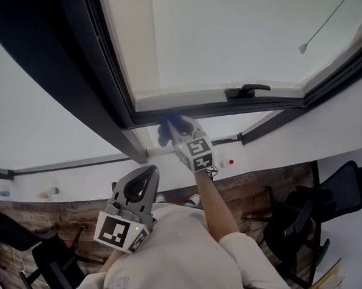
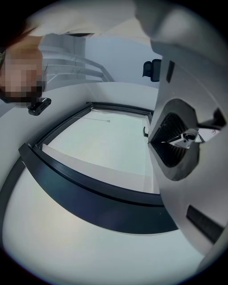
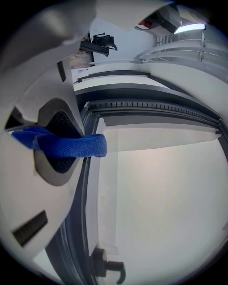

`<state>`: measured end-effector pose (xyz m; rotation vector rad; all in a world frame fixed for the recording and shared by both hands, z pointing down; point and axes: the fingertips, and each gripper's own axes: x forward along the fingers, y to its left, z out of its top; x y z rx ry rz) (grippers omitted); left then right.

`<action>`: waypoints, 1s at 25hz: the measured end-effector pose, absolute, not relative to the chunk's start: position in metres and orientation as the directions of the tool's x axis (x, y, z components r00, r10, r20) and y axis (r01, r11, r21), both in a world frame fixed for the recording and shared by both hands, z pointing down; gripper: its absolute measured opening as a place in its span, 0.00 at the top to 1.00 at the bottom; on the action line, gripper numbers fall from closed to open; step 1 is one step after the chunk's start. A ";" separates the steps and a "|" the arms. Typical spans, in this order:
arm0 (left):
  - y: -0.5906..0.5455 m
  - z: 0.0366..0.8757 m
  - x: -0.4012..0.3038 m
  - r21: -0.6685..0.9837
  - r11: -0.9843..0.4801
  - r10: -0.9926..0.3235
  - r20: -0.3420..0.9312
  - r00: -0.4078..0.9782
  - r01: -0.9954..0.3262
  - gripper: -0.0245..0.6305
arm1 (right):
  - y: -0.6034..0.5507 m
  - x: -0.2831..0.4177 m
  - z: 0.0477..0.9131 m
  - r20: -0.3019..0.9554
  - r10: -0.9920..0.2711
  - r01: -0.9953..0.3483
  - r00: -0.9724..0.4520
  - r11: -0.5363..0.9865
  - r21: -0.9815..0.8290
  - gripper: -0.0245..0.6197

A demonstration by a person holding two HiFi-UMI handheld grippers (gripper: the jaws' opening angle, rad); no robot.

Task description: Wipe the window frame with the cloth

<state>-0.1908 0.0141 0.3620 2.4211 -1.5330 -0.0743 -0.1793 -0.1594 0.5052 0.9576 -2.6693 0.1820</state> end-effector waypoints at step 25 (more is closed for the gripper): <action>-0.003 0.363 -0.157 0.268 -0.421 -0.883 0.100 0.460 -0.867 0.95 | -0.181 -0.129 0.504 0.312 -0.640 -0.680 -0.702 0.733 -0.025 0.87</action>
